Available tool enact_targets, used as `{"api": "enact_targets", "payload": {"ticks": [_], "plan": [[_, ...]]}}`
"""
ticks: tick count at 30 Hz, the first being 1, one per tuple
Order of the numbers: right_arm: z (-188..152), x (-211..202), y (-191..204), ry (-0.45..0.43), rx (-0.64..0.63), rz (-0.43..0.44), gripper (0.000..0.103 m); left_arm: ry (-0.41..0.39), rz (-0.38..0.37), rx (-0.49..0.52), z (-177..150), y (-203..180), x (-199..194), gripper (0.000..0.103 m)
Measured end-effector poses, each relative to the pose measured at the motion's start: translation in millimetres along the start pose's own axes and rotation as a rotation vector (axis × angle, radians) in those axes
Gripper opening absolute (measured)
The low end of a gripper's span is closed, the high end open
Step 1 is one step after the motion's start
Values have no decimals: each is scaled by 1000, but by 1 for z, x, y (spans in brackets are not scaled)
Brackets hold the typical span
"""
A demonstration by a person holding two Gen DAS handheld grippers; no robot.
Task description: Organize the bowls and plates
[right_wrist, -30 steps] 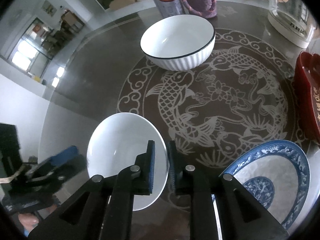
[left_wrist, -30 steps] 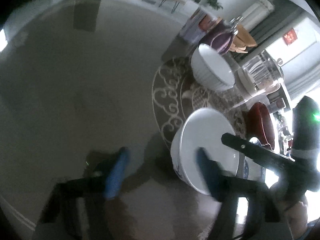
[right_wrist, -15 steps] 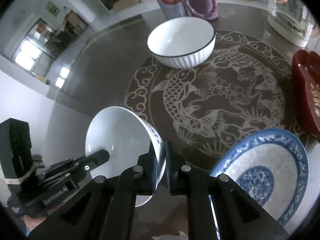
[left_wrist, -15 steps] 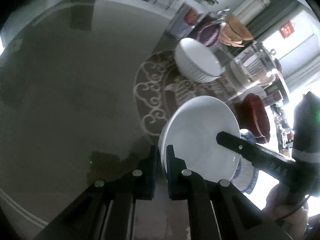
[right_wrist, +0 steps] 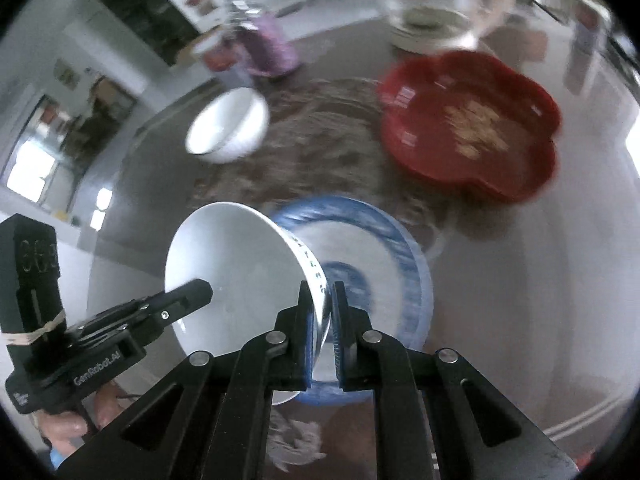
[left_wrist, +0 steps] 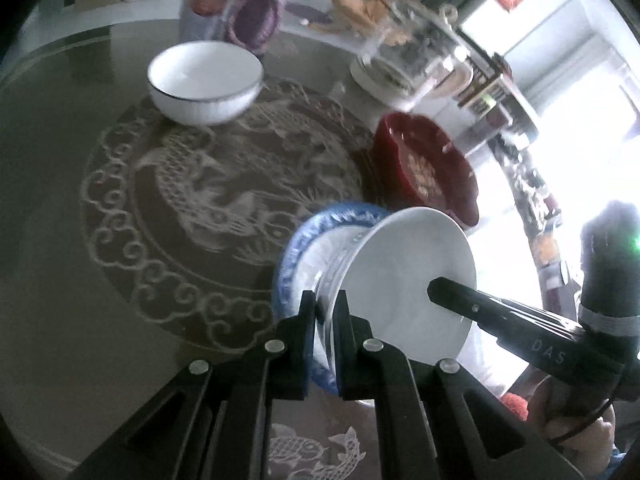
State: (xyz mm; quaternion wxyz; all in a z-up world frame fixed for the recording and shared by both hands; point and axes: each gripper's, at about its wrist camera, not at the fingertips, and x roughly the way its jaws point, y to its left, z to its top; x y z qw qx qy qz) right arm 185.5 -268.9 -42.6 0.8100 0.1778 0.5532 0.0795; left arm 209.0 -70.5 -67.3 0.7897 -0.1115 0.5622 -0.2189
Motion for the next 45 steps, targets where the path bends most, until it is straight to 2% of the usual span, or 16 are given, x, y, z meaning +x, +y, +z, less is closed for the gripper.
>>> {"api": "enact_targets", "payload": {"ticks": [7, 12, 15, 16, 17, 18, 19, 20, 24, 26, 28, 30, 33, 36, 39, 45], "plan": [[-1, 18, -18, 9, 41, -5, 10, 51, 53, 25, 0, -2, 24, 7], [0, 20, -21, -20, 39, -10, 12, 36, 82, 46, 2, -3, 27, 9], [4, 15, -22, -55, 34, -21, 15, 11, 91, 49, 7, -2, 24, 14], [5, 15, -23, -62, 33, -20, 18, -3, 91, 51, 8, -2, 20, 22], [5, 13, -23, -68, 33, -21, 25, -33, 90, 56, 8, -2, 12, 29], [5, 11, -23, -76, 33, -15, 30, -56, 95, 57, 8, -2, 6, 47], [3, 5, -24, -95, 32, 5, 44, -98, 107, 59, 7, -2, -4, 64], [1, 0, -24, -119, 27, 9, 56, -165, 121, 69, 3, -2, -19, 69], [-18, -31, -19, -276, -33, 19, 66, -355, 189, 160, -17, -6, -58, 91], [-42, -53, -19, -434, -53, 25, 70, -461, 295, 223, -37, -5, -69, 100], [-67, -64, -24, -547, -88, 59, 80, -489, 361, 246, -49, 0, -70, 103], [-81, -63, -26, -556, -99, -5, 80, -476, 400, 247, -59, 12, -60, 103], [-104, -58, -33, -594, -92, -156, 80, -401, 457, 195, -65, 37, -34, 103], [-110, -40, -51, -531, -26, -350, 81, -348, 492, 139, -62, 57, -11, 103], [-108, -27, -69, -474, 24, -402, 81, -309, 516, 98, -58, 73, 4, 103], [-107, -21, -82, -451, 48, -490, 81, -298, 538, 89, -52, 82, 15, 103]]}}
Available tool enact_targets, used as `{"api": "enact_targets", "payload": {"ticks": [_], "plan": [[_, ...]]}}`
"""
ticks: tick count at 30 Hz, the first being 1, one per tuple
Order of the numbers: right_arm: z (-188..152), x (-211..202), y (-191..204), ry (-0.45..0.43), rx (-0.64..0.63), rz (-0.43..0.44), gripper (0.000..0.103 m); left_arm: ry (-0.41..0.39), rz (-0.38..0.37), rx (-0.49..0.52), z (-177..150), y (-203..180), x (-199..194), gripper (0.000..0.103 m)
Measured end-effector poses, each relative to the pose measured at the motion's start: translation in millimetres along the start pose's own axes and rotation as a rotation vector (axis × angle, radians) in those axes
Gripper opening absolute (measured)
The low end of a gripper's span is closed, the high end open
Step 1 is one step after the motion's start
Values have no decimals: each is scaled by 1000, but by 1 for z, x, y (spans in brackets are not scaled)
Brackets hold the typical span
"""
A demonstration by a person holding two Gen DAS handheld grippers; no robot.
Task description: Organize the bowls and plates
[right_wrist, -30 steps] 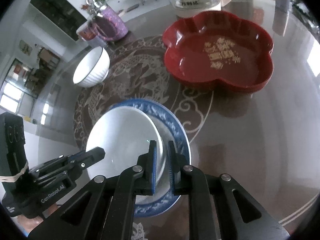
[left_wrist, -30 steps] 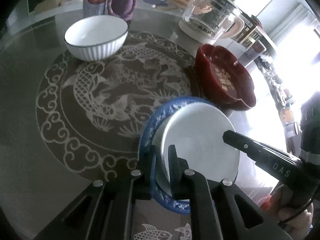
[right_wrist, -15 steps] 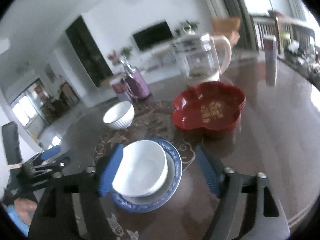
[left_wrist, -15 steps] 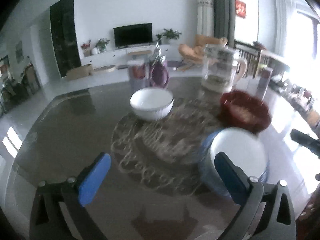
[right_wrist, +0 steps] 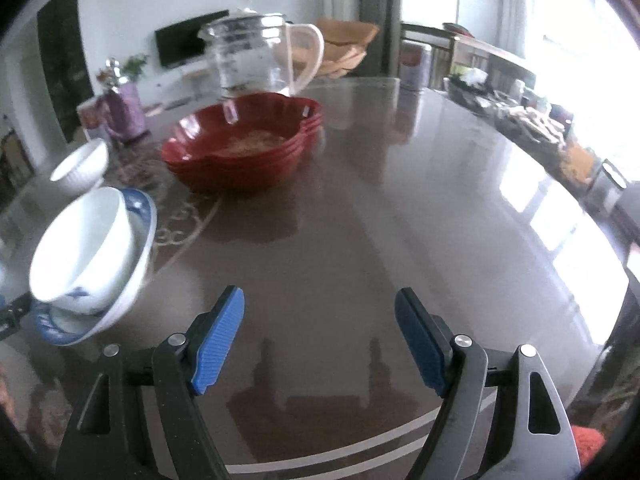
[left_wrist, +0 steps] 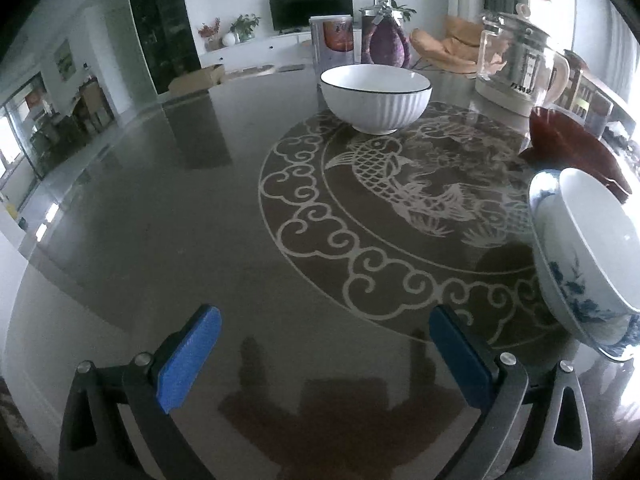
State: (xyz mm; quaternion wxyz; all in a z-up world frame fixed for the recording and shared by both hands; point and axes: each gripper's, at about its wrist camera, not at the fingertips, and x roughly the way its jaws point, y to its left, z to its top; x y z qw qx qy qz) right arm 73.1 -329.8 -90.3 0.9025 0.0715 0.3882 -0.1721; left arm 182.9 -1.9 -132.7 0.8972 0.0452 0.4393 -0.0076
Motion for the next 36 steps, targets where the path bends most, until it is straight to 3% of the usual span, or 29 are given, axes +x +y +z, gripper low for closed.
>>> {"api": "enact_targets", "payload": {"ticks": [8, 13, 26, 36], "plan": [[-5, 10, -7, 33, 22, -28, 82, 35, -2, -22, -3, 6, 8, 103], [-6, 14, -11, 62, 39, -26, 82, 59, -45, -67, -5, 12, 14, 103], [-8, 24, -10, 134, 48, -5, 82, 51, -51, -67, -7, 14, 12, 103], [-8, 25, -7, 137, 30, -21, 85, 50, -51, -67, -7, 14, 12, 103]]}}
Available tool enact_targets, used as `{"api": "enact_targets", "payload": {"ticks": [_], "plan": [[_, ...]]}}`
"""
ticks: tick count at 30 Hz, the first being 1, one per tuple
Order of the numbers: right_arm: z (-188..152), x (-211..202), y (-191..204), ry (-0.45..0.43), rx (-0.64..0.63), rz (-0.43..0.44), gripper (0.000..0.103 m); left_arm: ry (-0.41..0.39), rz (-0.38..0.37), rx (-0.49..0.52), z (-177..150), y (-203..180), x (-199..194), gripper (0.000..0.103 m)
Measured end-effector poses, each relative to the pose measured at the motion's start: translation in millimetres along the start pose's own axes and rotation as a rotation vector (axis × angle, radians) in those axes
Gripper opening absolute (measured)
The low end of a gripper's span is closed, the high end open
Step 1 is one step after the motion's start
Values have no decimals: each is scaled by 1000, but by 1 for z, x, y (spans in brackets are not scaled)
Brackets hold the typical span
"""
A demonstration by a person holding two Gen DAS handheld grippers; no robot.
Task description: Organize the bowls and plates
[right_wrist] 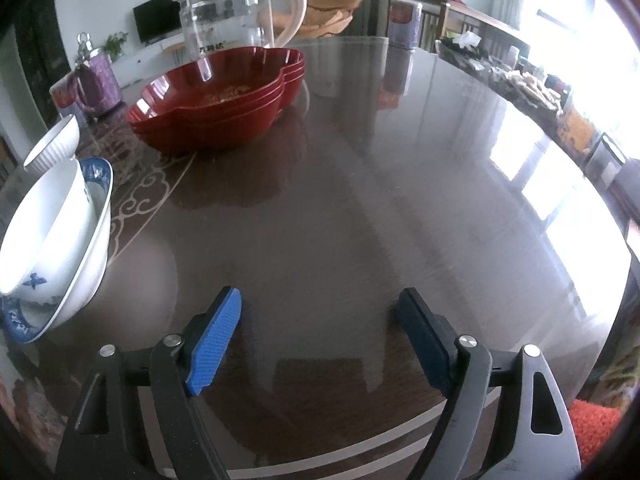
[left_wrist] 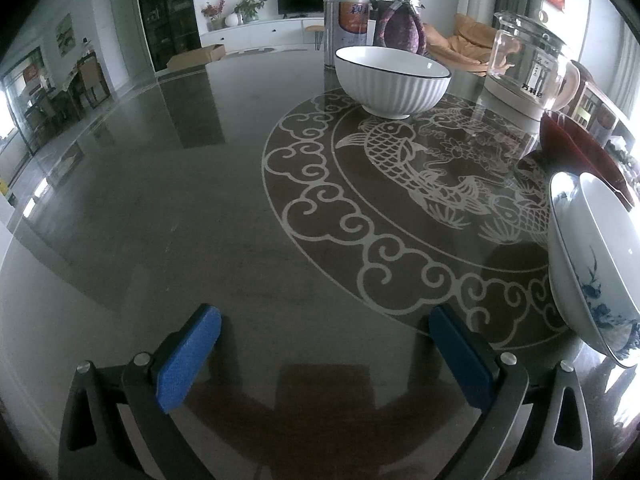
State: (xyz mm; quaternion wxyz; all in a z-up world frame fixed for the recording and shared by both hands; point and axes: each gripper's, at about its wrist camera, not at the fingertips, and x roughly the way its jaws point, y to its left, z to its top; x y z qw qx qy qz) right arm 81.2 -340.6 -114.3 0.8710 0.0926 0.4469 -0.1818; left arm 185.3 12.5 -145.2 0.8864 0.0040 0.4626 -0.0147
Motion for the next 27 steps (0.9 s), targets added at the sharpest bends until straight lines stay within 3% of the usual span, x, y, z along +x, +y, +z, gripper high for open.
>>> {"api": "enact_targets", "payload": {"ticks": [27], "plan": [[3, 2, 2, 28, -8, 12, 90, -1, 0, -1, 0, 0, 0, 103]]}}
